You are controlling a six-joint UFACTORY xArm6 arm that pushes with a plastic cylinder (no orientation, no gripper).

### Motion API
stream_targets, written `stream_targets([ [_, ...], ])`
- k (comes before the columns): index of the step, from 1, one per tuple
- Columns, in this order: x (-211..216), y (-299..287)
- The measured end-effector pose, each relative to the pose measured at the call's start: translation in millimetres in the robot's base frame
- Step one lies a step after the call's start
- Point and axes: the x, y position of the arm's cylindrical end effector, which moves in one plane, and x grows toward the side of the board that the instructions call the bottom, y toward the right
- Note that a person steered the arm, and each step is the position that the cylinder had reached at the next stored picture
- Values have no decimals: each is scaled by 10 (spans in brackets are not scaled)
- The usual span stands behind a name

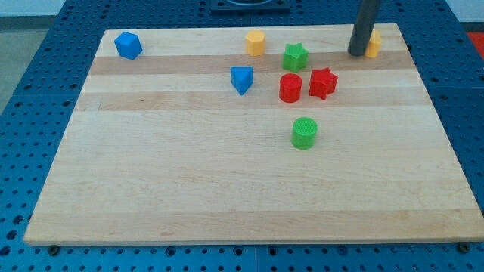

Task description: Slide green circle towards blue triangle

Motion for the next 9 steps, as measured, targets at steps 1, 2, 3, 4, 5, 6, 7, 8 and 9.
stream_targets([
  [1,198,-114],
  [2,535,-125],
  [3,871,-124],
  [4,1212,-125],
  [5,1520,-205],
  [6,1819,-409],
  [7,1971,-766],
  [8,1998,-1164],
  [9,2000,-1551],
])
